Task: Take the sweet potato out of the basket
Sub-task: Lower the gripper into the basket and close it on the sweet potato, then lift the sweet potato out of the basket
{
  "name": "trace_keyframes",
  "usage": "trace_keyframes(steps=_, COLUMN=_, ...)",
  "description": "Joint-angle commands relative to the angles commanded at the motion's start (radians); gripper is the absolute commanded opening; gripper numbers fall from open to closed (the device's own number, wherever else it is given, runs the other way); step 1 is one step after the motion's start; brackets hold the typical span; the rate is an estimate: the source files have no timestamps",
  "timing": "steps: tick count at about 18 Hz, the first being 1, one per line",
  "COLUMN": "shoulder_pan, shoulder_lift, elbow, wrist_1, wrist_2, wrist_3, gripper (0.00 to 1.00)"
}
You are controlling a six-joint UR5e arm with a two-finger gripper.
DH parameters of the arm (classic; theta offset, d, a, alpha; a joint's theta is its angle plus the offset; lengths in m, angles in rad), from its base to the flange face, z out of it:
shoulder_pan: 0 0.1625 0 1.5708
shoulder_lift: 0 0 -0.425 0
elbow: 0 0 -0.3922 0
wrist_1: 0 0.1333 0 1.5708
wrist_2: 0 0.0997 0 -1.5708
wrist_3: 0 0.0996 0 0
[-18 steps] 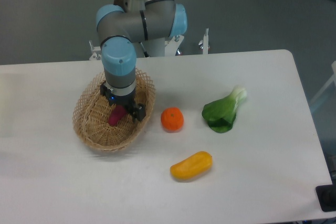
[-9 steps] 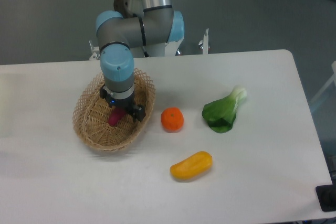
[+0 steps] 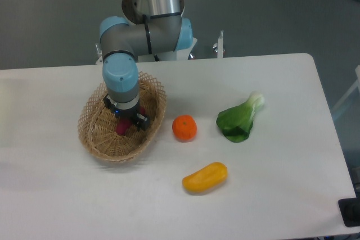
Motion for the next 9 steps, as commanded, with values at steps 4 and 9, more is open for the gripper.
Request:
trace_keyframes(steps=4, shoulder_pan=0.000, shoulder_lift=0.005, elbow=0.006, wrist_1=-0.003, wrist_2=-0.002, wrist_3=0.002, gripper=0.18)
trace_keyframes(steps=9, shoulder_pan=0.005, shoulder_lift=0.032, elbow=0.021, wrist_1=-0.021, wrist_2=-0.003, wrist_3=0.005, gripper=0.17)
